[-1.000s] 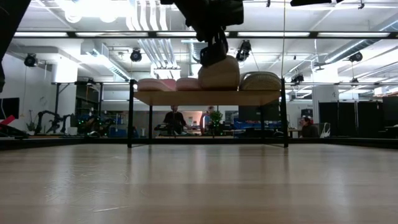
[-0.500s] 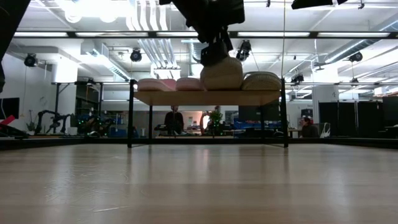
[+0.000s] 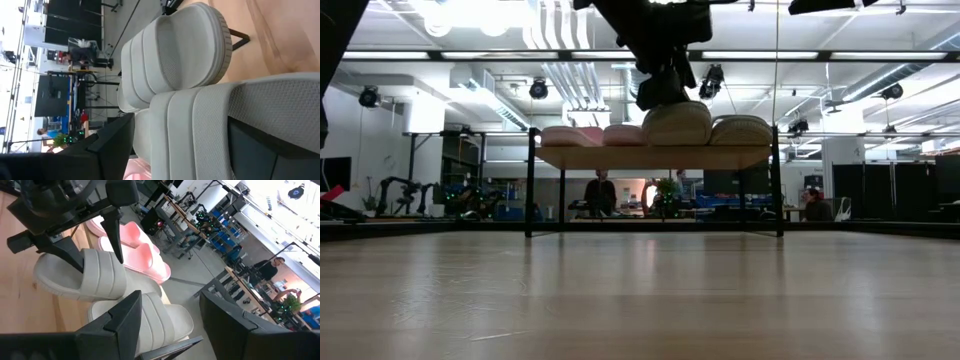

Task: Pick and place slides into the shelf
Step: Put the gray slides on the shelf

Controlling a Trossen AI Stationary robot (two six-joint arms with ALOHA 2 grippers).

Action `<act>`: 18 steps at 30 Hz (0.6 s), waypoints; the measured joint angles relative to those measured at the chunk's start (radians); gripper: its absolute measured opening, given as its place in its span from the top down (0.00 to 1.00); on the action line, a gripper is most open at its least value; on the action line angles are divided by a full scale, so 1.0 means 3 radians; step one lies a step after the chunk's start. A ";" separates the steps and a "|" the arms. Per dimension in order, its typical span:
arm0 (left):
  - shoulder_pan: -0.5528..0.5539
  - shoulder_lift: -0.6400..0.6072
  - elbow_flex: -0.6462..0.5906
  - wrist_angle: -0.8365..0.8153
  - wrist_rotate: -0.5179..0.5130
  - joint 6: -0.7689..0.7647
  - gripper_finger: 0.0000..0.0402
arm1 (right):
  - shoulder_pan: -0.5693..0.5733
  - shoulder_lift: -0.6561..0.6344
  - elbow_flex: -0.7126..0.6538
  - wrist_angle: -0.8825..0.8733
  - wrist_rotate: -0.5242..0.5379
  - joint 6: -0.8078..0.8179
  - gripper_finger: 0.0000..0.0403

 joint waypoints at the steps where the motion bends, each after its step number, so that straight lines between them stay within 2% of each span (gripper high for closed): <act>1: 0.0007 0.0000 0.0000 -0.0001 -0.0001 -0.0001 0.35 | 0.0000 0.0000 0.0000 0.0000 0.0000 -0.0001 0.53; 6: 0.0030 0.0000 -0.0005 0.0006 -0.0015 0.0000 0.51 | 0.0000 0.0000 0.0000 0.0000 -0.0001 -0.0001 0.53; 14: 0.0059 0.0000 -0.0008 0.0031 -0.0058 0.0002 0.95 | 0.0000 0.0000 0.0000 0.0000 -0.0001 0.0075 0.53; 18: 0.0073 0.0000 -0.0009 0.0057 -0.0123 0.0004 0.97 | 0.0000 0.0000 0.0000 -0.0001 -0.0003 0.0076 0.53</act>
